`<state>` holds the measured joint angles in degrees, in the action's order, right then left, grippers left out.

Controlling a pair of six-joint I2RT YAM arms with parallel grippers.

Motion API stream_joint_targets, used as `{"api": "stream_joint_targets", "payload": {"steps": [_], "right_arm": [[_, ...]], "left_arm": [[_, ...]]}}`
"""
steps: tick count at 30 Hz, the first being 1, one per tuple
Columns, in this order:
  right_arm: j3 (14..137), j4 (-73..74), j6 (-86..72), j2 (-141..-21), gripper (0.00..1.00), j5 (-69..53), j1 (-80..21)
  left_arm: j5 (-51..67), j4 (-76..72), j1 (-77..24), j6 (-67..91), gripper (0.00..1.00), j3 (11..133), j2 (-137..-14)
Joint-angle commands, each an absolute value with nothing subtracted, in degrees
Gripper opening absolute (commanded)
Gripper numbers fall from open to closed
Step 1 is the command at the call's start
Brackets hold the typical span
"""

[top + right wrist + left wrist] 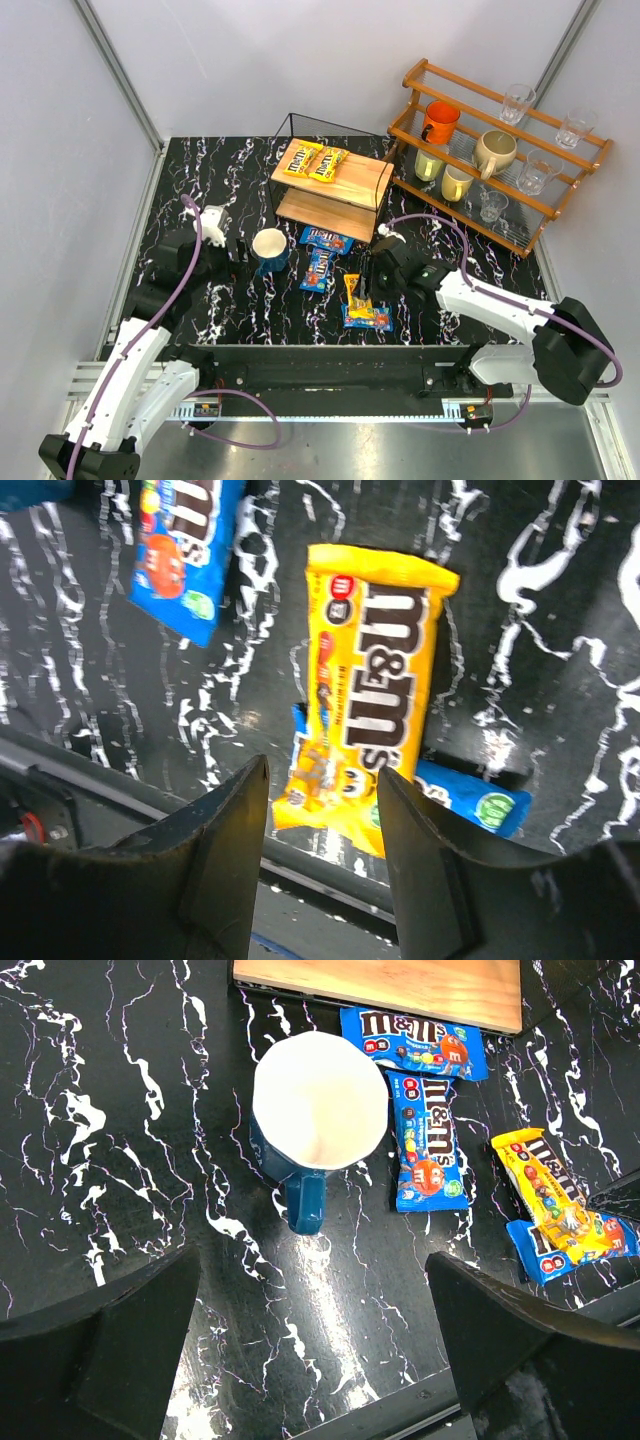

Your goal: Place and organize the candy bags onto the shelf

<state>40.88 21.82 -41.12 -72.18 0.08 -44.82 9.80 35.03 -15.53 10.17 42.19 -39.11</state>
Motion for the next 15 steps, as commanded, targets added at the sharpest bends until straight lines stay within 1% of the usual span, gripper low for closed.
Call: {"api": "stream_joint_targets", "payload": {"steps": [1,8,15], "right_arm": [[40.08,14.33,-43.24,-71.19,0.56,-2.55,-44.3],[37.01,11.52,-45.78,-71.81,0.55,-3.16,-43.86],[32.52,8.62,-49.3,-69.0,0.5,-1.32,-42.28]], "left_arm": [[8.88,33.4,-15.82,10.81,0.99,43.15,-39.37],[8.61,33.4,-16.0,10.9,0.99,42.98,-39.2],[8.35,33.4,-16.17,10.9,0.99,42.89,-39.37]]}}
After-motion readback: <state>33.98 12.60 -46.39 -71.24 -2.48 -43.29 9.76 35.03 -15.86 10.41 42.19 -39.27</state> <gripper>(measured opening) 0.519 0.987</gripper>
